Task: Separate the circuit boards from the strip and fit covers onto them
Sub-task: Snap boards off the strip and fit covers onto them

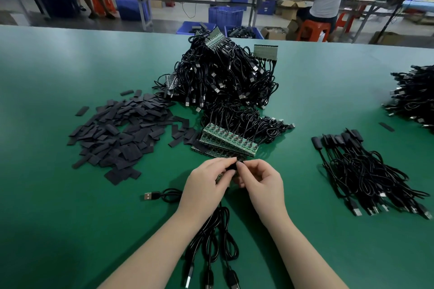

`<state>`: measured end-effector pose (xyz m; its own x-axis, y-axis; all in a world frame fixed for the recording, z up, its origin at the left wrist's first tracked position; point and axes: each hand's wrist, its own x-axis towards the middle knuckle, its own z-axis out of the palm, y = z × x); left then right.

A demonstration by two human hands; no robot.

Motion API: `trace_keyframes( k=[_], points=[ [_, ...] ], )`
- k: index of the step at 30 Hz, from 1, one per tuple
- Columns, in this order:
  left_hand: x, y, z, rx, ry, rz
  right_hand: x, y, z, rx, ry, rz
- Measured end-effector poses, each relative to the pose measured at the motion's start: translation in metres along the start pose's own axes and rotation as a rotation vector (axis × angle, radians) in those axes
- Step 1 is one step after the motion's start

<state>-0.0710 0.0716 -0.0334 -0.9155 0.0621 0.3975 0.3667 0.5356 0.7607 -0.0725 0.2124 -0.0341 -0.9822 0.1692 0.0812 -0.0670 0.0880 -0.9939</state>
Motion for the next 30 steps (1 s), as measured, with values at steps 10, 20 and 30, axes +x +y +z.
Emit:
trace_keyframes(
  k=[10, 20, 30],
  points=[
    [-0.0038, 0.0063, -0.0015, -0.022, 0.0, 0.016, -0.0033, -0.002, -0.0019, 0.047, 0.001, 0.011],
    [-0.0047, 0.0054, -0.0001, -0.04, 0.023, 0.021, -0.0044, -0.0053, -0.0014, 0.128, -0.006, 0.028],
    [-0.0037, 0.0014, 0.0005, -0.023, 0.038, -0.002, -0.0056, -0.0065, -0.0015, 0.147, -0.044, 0.022]
  ],
)
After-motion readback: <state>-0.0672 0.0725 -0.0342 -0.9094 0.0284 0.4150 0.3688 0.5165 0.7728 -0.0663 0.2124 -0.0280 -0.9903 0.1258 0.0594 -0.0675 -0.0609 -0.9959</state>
